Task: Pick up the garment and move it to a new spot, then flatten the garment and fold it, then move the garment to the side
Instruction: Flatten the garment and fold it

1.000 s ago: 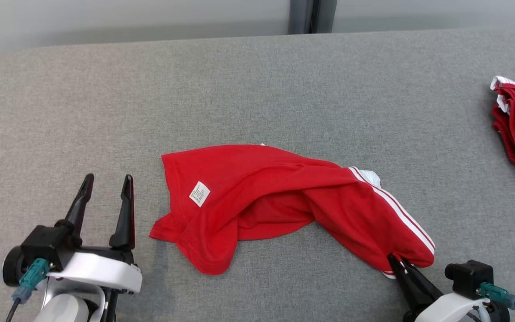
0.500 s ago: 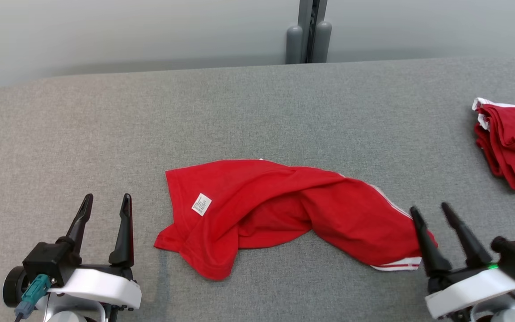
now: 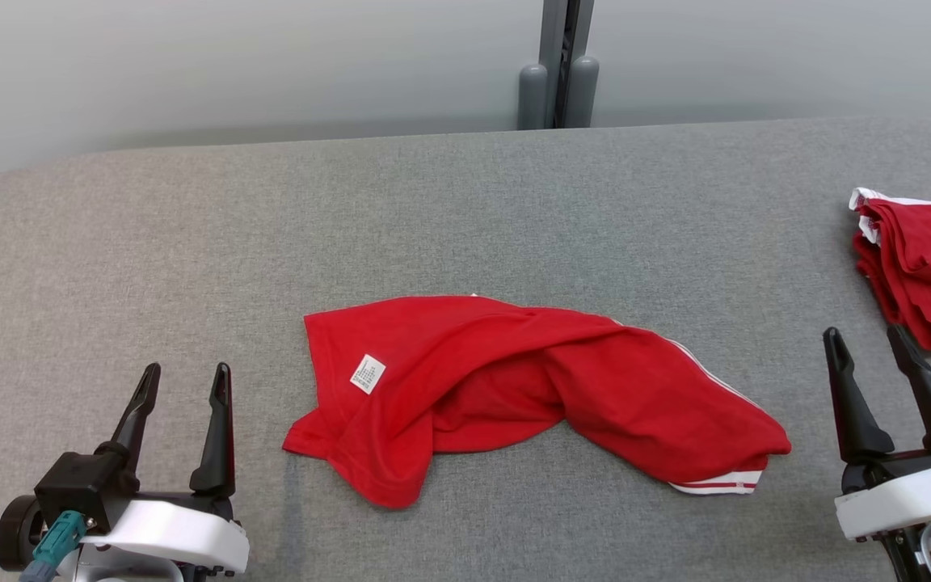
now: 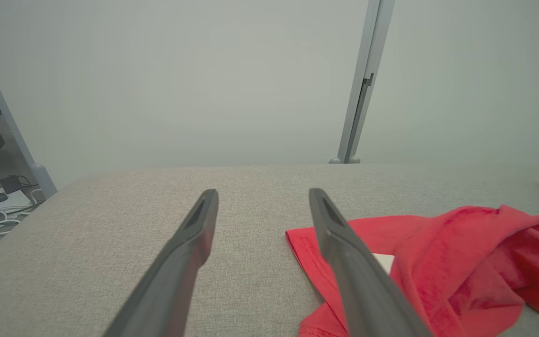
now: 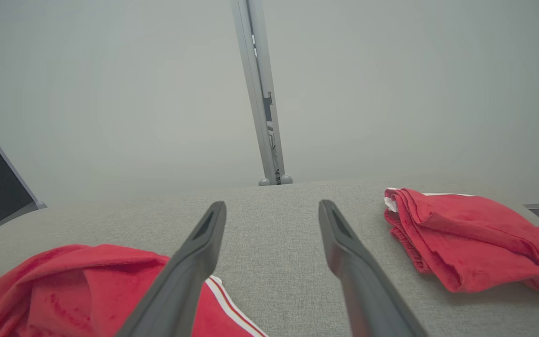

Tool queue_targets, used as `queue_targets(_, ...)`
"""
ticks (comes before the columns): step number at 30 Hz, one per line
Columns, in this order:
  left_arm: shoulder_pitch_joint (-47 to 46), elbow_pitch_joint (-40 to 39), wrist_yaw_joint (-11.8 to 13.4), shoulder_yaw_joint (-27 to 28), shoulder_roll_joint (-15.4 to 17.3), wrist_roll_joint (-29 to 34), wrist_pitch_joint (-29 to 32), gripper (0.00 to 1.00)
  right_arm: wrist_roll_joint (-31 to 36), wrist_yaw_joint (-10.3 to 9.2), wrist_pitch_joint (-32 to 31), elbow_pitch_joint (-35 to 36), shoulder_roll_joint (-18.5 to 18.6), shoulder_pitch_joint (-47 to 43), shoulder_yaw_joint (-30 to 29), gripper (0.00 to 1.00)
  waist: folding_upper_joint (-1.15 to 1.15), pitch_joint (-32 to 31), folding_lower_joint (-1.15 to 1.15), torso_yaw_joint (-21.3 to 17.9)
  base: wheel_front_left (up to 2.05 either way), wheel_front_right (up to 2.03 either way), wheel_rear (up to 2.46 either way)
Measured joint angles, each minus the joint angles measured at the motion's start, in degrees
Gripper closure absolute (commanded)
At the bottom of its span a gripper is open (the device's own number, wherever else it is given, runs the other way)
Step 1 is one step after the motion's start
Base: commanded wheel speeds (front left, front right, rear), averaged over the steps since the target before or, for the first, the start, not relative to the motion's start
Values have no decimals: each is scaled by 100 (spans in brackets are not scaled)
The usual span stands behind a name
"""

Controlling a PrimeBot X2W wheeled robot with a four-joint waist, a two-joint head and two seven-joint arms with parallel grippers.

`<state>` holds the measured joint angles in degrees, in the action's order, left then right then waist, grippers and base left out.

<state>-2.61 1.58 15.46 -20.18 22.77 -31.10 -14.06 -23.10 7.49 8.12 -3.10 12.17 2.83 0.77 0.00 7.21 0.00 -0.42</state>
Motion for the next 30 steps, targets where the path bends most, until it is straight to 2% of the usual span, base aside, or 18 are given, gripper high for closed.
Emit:
queue_targets(16, -25, -120, 48, -25, 32, 0, 26, 0, 9, 0, -157, 48, -79, -16, -97, 0, 0, 188, 0, 106, 0, 0, 0)
queue_targets(22, -207, -130, 21, -67, 24, 20, 40, 0, -198, 0, -388, -424, 256, 456, 56, 0, 0, 388, 0, 232, 0, 0, 0)
queue_targets(30, -418, -60, -78, -108, -30, 31, 10, 0, -606, 0, -804, -1323, 754, 1333, 1062, 0, 0, 739, 0, 437, 0, 0, 0)
